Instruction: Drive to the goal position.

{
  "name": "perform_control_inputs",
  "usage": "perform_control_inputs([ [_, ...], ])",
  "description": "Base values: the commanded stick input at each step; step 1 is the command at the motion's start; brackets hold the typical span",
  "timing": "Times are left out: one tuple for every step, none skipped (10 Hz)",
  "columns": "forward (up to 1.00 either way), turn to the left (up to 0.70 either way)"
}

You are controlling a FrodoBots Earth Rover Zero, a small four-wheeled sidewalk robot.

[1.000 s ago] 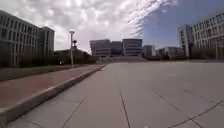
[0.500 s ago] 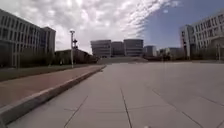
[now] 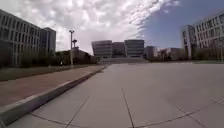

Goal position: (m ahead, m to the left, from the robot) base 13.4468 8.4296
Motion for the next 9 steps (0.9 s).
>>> perform_control_inputs([
  [0.70,0.00],
  [0.70,0.00],
  [0.70,0.00],
  [0.70,0.00],
  [0.70,0.00],
  [0.70,0.00],
  [0.70,0.00],
  [0.70,0.00],
  [0.70,0.00],
])
